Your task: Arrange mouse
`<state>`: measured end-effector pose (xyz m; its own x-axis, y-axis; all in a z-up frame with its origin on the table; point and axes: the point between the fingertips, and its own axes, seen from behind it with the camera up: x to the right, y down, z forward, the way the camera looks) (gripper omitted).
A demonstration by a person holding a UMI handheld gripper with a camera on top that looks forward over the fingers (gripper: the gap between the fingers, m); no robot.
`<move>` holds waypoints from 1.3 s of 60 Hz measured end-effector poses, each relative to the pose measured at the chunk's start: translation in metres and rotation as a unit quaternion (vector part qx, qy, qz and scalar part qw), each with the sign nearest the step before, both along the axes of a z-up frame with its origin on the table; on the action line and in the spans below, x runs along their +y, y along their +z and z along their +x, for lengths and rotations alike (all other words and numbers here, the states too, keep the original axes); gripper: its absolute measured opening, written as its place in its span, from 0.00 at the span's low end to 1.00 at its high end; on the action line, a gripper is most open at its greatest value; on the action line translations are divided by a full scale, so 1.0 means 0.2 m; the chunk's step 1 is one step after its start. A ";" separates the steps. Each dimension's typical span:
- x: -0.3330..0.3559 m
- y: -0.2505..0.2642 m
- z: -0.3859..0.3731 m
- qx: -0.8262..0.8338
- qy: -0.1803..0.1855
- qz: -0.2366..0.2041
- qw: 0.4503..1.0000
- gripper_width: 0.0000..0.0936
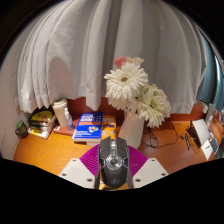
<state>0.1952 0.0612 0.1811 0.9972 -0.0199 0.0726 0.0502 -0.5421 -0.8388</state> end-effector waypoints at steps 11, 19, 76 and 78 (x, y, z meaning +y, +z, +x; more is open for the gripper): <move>-0.01 -0.48 0.25 0.027 -0.018 -0.069 0.997 0.40; 0.01 -0.74 0.26 0.045 -0.009 -0.106 0.993 0.40; -0.14 -0.26 -0.07 0.008 -0.038 -0.084 0.996 0.93; -0.16 -0.18 -0.15 0.013 -0.035 -0.075 0.996 0.93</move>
<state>0.1654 0.0291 0.1443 0.9952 -0.0811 0.0548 -0.0127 -0.6624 -0.7490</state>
